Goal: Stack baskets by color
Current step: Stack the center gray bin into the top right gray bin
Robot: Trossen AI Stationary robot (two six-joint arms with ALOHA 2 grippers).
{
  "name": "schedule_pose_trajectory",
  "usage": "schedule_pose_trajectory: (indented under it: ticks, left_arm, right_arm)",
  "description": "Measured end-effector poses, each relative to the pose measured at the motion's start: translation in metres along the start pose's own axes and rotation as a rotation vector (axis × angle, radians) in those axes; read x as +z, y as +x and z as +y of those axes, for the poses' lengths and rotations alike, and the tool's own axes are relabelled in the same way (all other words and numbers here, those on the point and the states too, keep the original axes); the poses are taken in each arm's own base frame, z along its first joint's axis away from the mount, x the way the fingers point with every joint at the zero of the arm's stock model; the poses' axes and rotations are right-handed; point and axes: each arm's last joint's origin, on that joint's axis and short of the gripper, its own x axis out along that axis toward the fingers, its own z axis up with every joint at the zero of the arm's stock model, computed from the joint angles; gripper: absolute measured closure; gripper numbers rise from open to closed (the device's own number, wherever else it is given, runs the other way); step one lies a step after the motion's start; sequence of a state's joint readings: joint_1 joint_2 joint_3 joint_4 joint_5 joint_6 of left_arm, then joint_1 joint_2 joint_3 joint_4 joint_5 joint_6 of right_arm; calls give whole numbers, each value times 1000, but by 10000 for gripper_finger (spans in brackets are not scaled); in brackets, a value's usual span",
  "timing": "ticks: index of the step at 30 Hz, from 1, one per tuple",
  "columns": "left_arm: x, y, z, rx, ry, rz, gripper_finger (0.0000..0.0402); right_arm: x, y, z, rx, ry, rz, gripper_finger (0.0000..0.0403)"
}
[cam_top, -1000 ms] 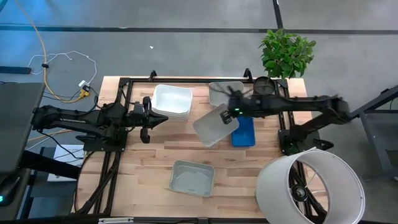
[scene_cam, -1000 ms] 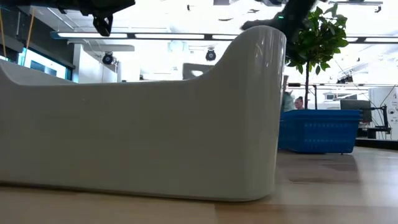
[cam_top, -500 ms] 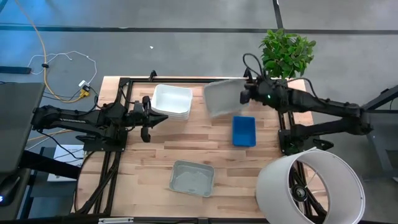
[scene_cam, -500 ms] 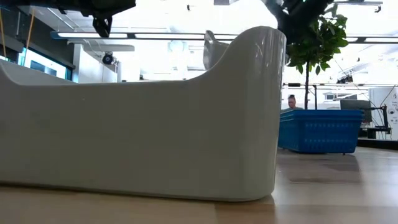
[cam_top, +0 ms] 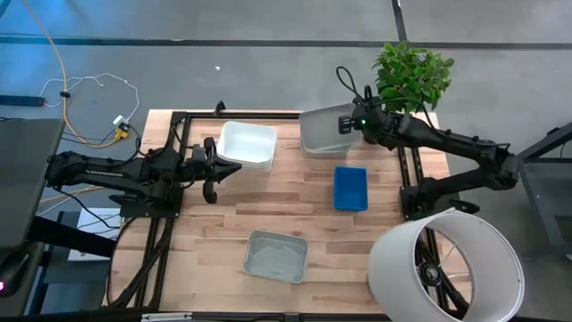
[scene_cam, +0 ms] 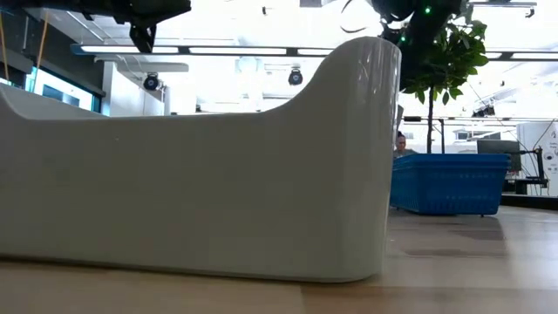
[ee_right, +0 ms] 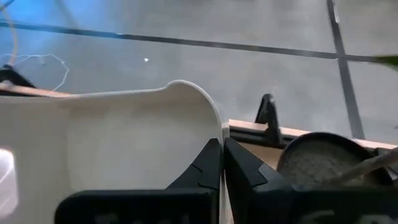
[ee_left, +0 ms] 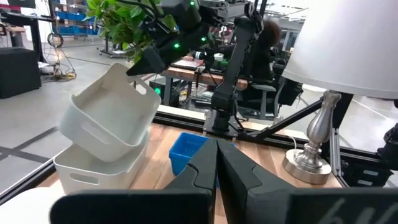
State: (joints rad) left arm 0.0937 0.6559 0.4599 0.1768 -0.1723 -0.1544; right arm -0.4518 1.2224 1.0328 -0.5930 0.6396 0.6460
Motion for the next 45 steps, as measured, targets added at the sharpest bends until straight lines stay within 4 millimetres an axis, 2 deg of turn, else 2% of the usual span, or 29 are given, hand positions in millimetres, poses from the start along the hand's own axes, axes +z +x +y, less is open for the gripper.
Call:
schedule_pose_trajectory:
  ticks: [11, 21, 27, 32, 45]
  left_arm:
    - [0, 0, 0, 0, 0, 0, 401]
    - [0, 0, 0, -4, 0, 1, 401]
    - [0, 0, 0, -4, 1, 0, 401]
    - [0, 0, 0, -5, 1, 0, 401]
    - [0, 0, 0, -15, 25, -2, 401]
  right_arm:
    - [-6, 0, 1, -5, 18, 48, 403]
    - [-22, 24, 17, -61, 7, 86, 403]
    - [-23, 27, 23, 9, 32, 122, 403]
    - [-24, 29, 21, 35, 31, 183, 403]
    - [-35, 55, 19, 36, 40, 356, 403]
